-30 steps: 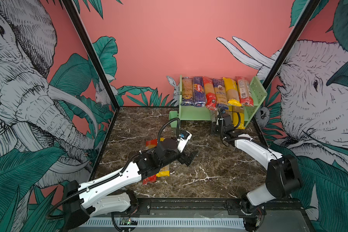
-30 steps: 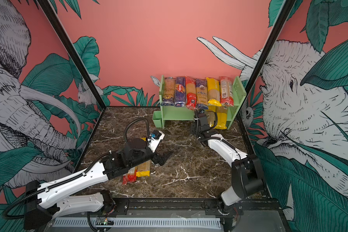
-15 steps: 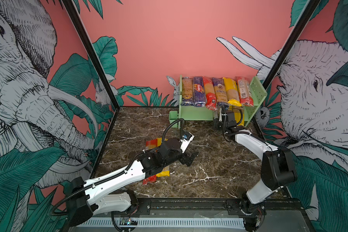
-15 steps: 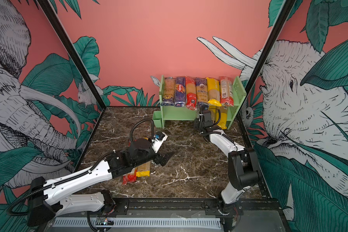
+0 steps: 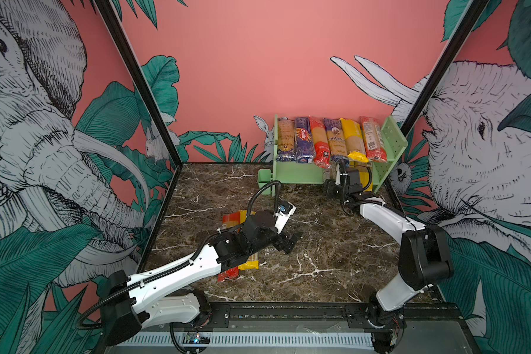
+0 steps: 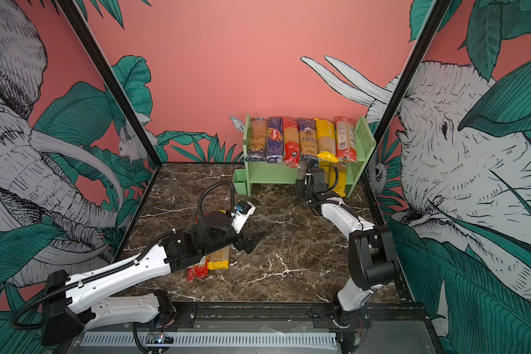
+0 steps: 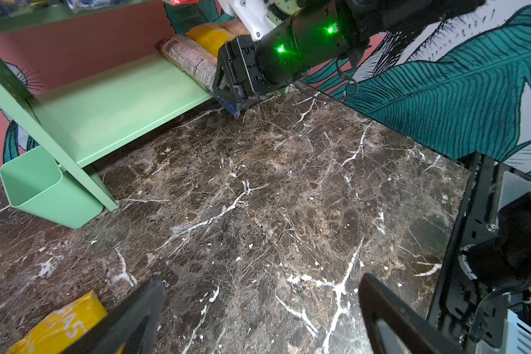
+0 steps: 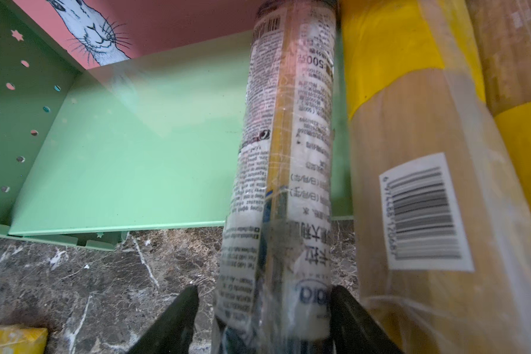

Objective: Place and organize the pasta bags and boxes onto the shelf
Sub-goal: 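Stand the white-labelled bag beside the yellow-banded bags and open the right gripper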

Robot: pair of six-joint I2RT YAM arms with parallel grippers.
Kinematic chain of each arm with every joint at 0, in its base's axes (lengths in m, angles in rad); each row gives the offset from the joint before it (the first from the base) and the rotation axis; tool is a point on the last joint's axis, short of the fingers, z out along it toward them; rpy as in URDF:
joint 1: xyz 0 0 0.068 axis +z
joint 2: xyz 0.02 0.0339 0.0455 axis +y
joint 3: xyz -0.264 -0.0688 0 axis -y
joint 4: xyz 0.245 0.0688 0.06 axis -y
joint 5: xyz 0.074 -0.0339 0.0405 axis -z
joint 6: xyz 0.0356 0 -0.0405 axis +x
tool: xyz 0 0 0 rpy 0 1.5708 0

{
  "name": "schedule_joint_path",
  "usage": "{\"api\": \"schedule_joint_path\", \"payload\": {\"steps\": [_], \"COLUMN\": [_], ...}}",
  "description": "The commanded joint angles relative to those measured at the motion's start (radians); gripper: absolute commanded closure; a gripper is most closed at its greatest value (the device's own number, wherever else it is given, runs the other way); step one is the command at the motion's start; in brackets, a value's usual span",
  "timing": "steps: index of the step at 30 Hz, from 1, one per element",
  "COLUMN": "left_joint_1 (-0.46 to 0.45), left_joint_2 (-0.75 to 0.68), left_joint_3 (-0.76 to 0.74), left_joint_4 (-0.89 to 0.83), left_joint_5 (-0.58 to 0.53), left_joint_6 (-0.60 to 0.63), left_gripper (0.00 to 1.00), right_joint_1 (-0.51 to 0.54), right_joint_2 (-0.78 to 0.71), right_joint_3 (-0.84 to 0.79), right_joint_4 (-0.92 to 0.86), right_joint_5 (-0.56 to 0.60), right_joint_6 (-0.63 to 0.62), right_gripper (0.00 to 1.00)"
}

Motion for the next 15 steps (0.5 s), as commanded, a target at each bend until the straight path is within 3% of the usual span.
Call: {"api": "schedule_joint_path", "payload": {"steps": [1, 6, 15], "left_joint_1": [0.004, 0.004, 0.004], "left_joint_2": [-0.048, -0.086, -0.189], "left_joint_3": [0.011, 0.002, -0.038], "left_joint_4": [-0.019, -0.038, -0.105], "left_joint_5": [0.001, -0.002, -0.019], "left_joint_6": [-0.011, -0.023, -0.060], "left_gripper": [0.01, 0.01, 0.01], "right_joint_1": [-0.008, -0.006, 0.043], "right_joint_2": [-0.087, -0.151, -0.329], "right_joint_3": [-0.008, -0.033, -0.151], "right_joint_4": [0.021, -0.023, -0.160], "right_joint_5": [-0.019, -0.032, -0.025], "right_joint_6": [0.017, 0.030, 0.098], "right_gripper": [0.29, 0.23, 0.22]}}
